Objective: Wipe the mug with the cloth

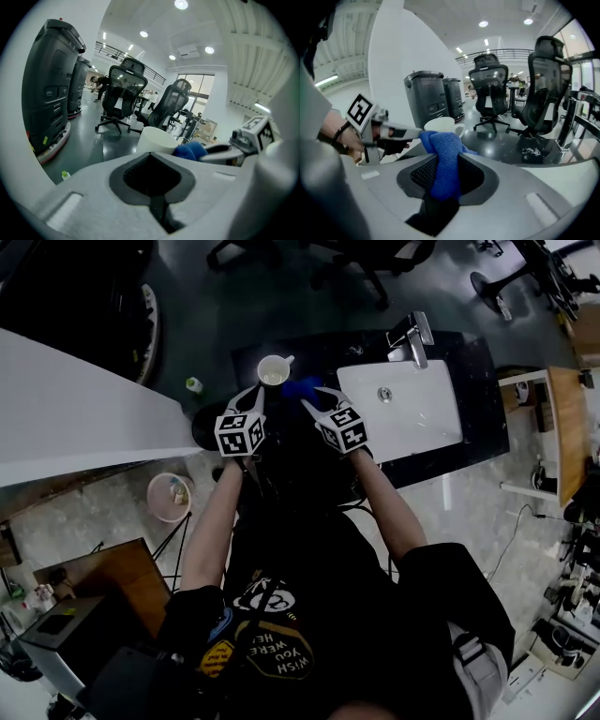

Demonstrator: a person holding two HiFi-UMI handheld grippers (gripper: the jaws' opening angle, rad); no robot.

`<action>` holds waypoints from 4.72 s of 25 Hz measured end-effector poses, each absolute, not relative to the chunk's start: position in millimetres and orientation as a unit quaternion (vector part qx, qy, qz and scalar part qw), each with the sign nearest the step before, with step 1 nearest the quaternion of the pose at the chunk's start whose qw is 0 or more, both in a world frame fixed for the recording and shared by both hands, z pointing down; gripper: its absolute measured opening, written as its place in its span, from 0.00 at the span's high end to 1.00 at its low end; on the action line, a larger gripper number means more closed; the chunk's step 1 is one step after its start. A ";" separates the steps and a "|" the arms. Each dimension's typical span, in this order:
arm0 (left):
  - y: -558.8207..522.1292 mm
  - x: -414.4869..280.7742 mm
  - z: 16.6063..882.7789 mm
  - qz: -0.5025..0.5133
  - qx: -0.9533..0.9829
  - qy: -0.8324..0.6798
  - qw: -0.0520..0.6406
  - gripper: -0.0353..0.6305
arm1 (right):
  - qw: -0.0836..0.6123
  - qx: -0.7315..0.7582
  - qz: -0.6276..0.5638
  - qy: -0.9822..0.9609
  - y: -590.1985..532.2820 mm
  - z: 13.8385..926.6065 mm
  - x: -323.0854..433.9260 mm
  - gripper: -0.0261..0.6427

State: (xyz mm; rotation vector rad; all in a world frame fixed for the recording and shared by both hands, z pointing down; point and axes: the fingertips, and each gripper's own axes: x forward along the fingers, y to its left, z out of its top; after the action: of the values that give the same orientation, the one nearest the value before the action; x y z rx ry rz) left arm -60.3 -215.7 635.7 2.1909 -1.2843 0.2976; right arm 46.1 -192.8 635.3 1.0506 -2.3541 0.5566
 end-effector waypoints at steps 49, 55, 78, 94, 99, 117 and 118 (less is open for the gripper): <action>-248.0 -37.7 594.6 0.039 0.827 -0.448 0.338 0.94 | 0.190 0.369 0.220 -0.883 -176.9 627.1 18.9 0.79; -262.1 -66.5 606.6 0.065 0.798 -0.500 0.330 0.94 | 0.135 0.455 0.233 -0.849 -229.2 599.7 54.1 0.79; -258.9 -71.4 608.3 0.049 0.778 -0.518 0.351 0.94 | 0.223 0.346 0.220 -0.884 -158.0 636.0 1.5 0.79; -246.1 -71.5 608.8 0.042 0.774 -0.523 0.356 0.94 | 0.239 0.358 0.184 -0.884 -157.6 629.0 -4.0 0.81; -243.2 -71.6 608.6 0.046 0.776 -0.520 0.355 0.94 | 0.220 0.355 0.200 -0.886 -154.1 629.5 -6.5 0.81; -233.0 -70.2 608.2 0.033 0.777 -0.514 0.361 0.94 | 0.176 0.371 0.202 -0.889 -168.3 604.6 13.8 0.81; -233.5 -70.5 607.7 0.033 0.777 -0.515 0.361 0.94 | 0.147 0.392 0.197 -0.887 -185.1 585.4 24.7 0.81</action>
State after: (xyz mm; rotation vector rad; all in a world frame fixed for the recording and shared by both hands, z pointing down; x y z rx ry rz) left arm -70.5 -233.5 607.7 2.0028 -1.3265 0.0846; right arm 24.7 -185.1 585.4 1.1282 -2.5517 0.5682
